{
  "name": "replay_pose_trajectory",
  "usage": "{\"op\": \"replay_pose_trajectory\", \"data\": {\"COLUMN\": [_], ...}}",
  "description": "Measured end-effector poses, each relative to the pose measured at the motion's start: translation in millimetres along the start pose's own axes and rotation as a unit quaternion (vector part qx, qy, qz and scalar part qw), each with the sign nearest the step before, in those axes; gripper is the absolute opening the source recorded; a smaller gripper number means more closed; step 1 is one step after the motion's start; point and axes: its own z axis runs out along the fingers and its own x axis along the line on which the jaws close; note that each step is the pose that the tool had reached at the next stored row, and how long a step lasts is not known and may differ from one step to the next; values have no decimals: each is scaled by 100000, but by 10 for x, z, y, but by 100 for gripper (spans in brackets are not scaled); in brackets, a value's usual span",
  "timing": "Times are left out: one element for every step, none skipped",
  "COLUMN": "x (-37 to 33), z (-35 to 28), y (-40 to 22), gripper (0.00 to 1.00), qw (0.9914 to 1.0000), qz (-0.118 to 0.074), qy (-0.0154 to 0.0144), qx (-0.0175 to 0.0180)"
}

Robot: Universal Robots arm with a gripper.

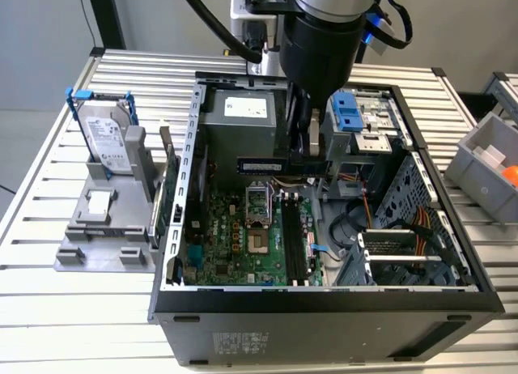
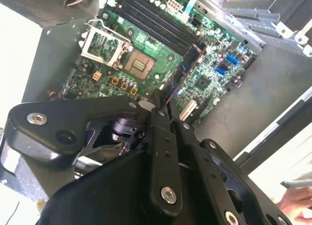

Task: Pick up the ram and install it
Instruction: 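Pick up the ram and move it above insertion slot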

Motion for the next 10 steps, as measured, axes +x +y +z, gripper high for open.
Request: {"op": "replay_pose_trajectory", "data": {"x": [0, -1, -1, -1, -1, -1, -1, -2, -2, -2], "z": [1, 1, 1, 1, 1, 1, 2, 3, 6, 10], "y": [-6, -10, -10, -12, -12, -12, -12, -12, -13, -13], "gripper": [0, 0, 0, 0, 0, 0, 0, 0, 0, 0], "qw": [100000, 100000, 100000, 100000, 100000, 100000, 100000, 100000, 100000, 100000], "qz": [13, 23, 27, 25, 25, 26, 26, 25, 24, 26], "qy": [4, 16, 17, 8, 9, 9, 13, 13, 11, 7], "qx": [0, -2, -2, 1, 0, 0, -2, -1, -1, 1]}}
